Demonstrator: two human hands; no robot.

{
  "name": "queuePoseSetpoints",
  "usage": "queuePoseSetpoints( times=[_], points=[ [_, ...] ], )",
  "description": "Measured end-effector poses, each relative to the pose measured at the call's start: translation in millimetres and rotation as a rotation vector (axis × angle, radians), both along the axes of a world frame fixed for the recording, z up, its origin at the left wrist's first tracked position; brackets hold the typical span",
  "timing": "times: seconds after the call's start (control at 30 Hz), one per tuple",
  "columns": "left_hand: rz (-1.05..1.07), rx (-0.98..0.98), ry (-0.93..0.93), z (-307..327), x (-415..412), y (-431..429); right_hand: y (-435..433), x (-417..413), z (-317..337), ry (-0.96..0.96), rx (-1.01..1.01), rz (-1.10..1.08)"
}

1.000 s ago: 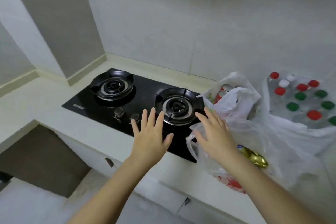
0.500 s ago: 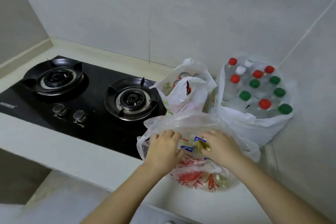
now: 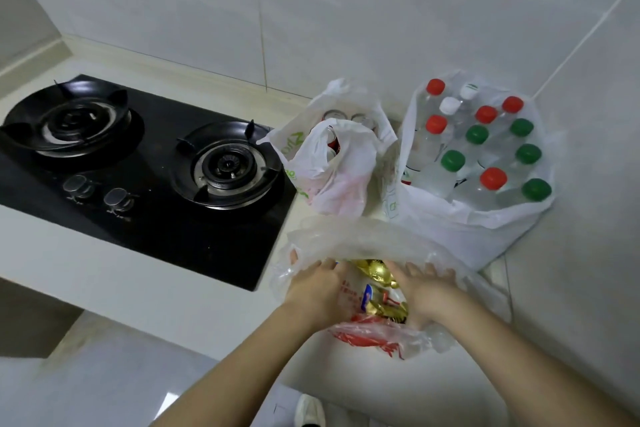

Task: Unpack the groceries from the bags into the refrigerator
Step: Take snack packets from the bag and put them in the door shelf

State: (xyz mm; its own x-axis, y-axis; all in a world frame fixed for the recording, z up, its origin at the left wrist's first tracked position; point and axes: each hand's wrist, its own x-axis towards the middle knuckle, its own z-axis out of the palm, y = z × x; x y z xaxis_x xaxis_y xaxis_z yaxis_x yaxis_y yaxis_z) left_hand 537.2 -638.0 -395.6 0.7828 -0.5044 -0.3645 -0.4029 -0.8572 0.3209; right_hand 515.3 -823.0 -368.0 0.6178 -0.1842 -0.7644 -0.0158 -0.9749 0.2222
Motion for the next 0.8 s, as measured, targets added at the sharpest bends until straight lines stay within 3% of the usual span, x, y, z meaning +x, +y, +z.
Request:
queuePoseSetpoints(
  times=[0.3,0.8],
  points=[
    [0.227,-0.029,0.015,-11,27,-34,-5,2,0,-0.305,0.248,-0.038],
    [0.396,-0.076,0.202,-20,42,-64,-1,-5,2,-0.29,0.342,-0.138]
  ],
)
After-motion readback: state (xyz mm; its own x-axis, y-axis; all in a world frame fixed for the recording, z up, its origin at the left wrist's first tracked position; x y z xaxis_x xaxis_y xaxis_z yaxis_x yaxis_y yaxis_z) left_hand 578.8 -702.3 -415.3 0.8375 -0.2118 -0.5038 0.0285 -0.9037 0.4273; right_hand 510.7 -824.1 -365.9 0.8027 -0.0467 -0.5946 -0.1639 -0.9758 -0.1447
